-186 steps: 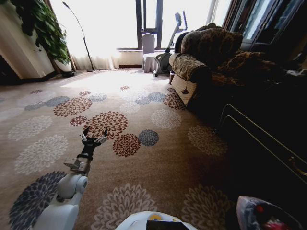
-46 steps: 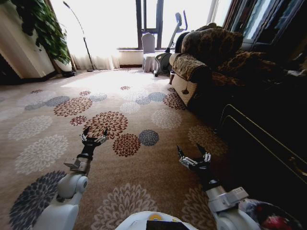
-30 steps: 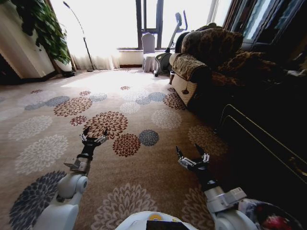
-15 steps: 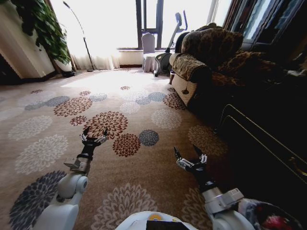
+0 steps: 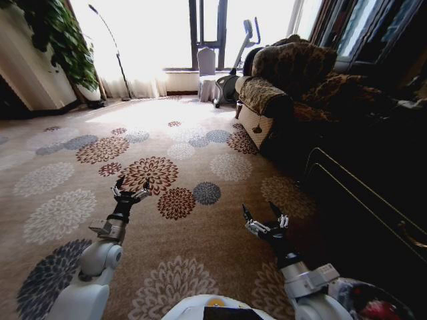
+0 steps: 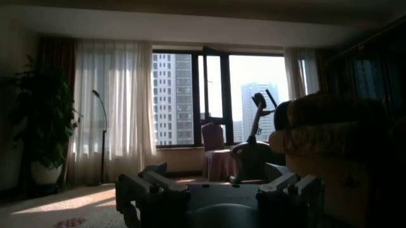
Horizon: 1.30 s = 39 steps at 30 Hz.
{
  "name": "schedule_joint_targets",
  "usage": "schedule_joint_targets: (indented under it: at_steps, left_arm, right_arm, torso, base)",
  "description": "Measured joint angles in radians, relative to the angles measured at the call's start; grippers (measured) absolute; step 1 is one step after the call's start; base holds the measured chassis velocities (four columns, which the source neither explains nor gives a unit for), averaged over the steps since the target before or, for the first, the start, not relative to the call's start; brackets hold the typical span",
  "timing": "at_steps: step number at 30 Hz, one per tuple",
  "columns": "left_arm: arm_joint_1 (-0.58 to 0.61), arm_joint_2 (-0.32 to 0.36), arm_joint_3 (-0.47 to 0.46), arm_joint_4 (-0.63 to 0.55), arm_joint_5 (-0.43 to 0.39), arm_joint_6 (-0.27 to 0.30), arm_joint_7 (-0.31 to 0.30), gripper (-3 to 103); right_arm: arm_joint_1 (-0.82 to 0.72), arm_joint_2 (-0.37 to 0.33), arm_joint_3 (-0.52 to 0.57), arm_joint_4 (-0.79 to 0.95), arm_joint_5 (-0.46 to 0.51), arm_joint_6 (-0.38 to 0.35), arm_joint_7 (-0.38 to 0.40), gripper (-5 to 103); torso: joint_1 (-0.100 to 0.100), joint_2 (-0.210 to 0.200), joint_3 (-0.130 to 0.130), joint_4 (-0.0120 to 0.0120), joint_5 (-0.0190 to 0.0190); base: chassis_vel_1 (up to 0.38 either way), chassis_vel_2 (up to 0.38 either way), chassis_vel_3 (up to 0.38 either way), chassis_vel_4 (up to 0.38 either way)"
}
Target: Pick up the trash from the ground and place it into the trash bin.
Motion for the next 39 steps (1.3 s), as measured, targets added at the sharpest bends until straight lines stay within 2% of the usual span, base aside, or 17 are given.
schedule_joint_targets:
  at_steps: [4, 6, 7, 24, 26, 28, 30, 33, 39]
  left_arm:
    - [0.0, 0.0, 0.0, 0.0, 0.0, 0.0, 0.0, 100]
    - [0.0, 0.0, 0.0, 0.0, 0.0, 0.0, 0.0, 100]
    - [0.0, 0.0, 0.0, 0.0, 0.0, 0.0, 0.0, 100]
    - [0.0, 0.0, 0.0, 0.0, 0.0, 0.0, 0.0, 100]
    - [0.0, 0.0, 0.0, 0.0, 0.0, 0.0, 0.0, 100]
    - [0.0, 0.0, 0.0, 0.0, 0.0, 0.0, 0.0, 100]
    - [0.0, 0.0, 0.0, 0.0, 0.0, 0.0, 0.0, 100]
    - [0.0, 0.0, 0.0, 0.0, 0.0, 0.0, 0.0, 100]
    - [0.0, 0.0, 0.0, 0.0, 0.0, 0.0, 0.0, 100]
  right_arm:
    - [-0.001, -0.002, 0.029, 0.0, 0.027, -0.027, -0.05, 100]
    - [-0.001, 0.0, 0.053, -0.009, 0.056, -0.011, -0.135, 100]
    - [-0.001, 0.001, 0.054, -0.01, 0.053, -0.009, -0.147, 100]
    - [-0.006, 0.006, 0.042, -0.014, 0.041, 0.011, -0.143, 100]
    - [-0.007, 0.006, 0.04, -0.015, 0.034, 0.031, -0.138, 100]
    - [-0.008, 0.006, 0.039, -0.015, 0.029, 0.036, -0.137, 100]
    - [-0.01, 0.005, 0.032, -0.018, 0.013, 0.06, -0.135, 100]
    - [-0.014, 0.0, 0.017, -0.018, 0.001, 0.083, -0.127, 100]
    - [-0.011, -0.002, 0.009, -0.018, 0.002, 0.102, -0.093, 100]
  torso:
    - [0.0, 0.001, 0.001, 0.0, 0.0]
    - [0.0, 0.001, 0.001, -0.0001, 0.0]
    - [0.0, 0.001, 0.001, 0.0, 0.0001]
    - [0.0, -0.002, -0.001, 0.0003, 0.0007]
    - [-0.001, -0.002, -0.002, -0.0004, -0.0009]
    - [0.0, -0.002, -0.002, -0.0001, -0.0009]
    - [0.0, -0.003, -0.002, -0.0001, 0.0009]
    - [0.0, -0.003, -0.002, 0.0001, -0.0004]
    - [0.0, -0.003, -0.003, -0.0002, 0.0]
  base:
    - [0.0, 0.0, 0.0, 0.0]
    - [0.0, 0.0, 0.0, 0.0]
    - [0.0, 0.0, 0.0, 0.0]
    - [-0.075, 0.077, 0.07, -0.086]
    - [-0.305, 0.242, 0.272, -0.258]
    - [-0.302, 0.271, 0.29, -0.277]
    - [-0.288, 0.317, 0.291, -0.305]
    - [-0.262, 0.276, 0.284, -0.29]
    - [-0.089, 0.072, 0.065, -0.086]
